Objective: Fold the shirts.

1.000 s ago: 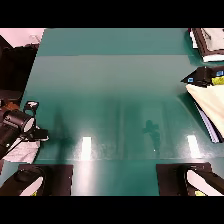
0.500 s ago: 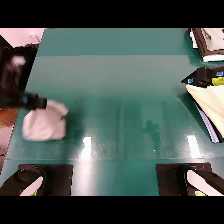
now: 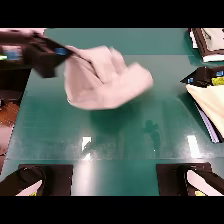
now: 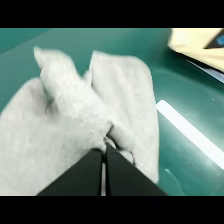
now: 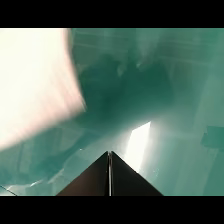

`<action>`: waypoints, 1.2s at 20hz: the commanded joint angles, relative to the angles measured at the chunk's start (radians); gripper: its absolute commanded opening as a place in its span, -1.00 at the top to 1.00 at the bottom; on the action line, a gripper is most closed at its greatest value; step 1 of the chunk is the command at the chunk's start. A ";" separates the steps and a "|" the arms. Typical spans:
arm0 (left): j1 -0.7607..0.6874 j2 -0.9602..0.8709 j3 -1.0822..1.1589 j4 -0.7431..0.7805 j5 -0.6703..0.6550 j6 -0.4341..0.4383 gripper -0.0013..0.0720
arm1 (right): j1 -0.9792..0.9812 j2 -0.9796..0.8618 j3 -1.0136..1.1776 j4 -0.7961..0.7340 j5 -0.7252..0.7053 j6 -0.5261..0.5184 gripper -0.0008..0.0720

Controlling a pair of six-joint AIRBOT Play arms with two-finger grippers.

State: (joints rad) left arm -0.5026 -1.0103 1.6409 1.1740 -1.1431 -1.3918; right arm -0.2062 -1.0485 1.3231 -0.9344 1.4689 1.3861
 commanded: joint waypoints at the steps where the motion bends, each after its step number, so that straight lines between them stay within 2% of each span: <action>1: -0.097 -0.166 0.041 -0.028 0.018 0.100 0.91 | 0.000 0.003 0.000 0.001 0.001 0.005 0.94; 5: -0.042 -0.323 0.041 0.038 -0.003 0.072 0.91 | 0.000 0.003 0.000 0.001 0.001 0.005 0.94; 6: -0.016 -0.344 0.041 0.038 -0.015 0.050 0.66 | 0.000 0.003 0.000 0.000 0.001 0.005 0.94; 7: 0.014 -0.352 0.041 0.038 -0.034 0.027 -0.23 | 0.000 0.003 0.000 0.000 0.002 0.005 0.94; 8: 0.045 -0.354 0.041 0.039 -0.060 0.016 -0.74 | 0.000 0.003 0.000 0.000 0.005 0.005 0.94; 12: 0.193 -0.355 0.023 0.034 -0.240 0.010 -0.73 | 0.000 0.003 0.000 0.000 0.008 0.005 0.94; 14: 0.231 -0.355 -0.031 0.010 -0.237 0.012 -0.73 | 0.000 0.003 0.000 0.000 0.008 0.005 0.94; 16: 0.237 -0.355 -0.127 -0.008 -0.137 0.043 -0.73 | 0.000 0.003 0.000 0.000 0.009 0.005 0.94; 18: 0.239 -0.373 -0.224 -0.047 0.018 0.081 -0.73 | 0.000 0.003 0.000 0.000 0.010 0.012 0.94; 22: 0.268 -0.515 -0.236 -0.136 0.124 0.094 -0.73 | 0.000 0.003 0.000 0.000 0.042 0.030 0.94; 24: 0.282 -0.580 -0.228 -0.217 0.172 0.135 -0.73 | 0.000 0.003 0.000 0.000 0.062 0.030 0.94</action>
State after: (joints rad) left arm -0.2417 -1.5093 1.4239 1.0611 -1.0657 -1.3025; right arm -0.2066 -1.0466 1.3231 -0.9344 1.5047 1.4086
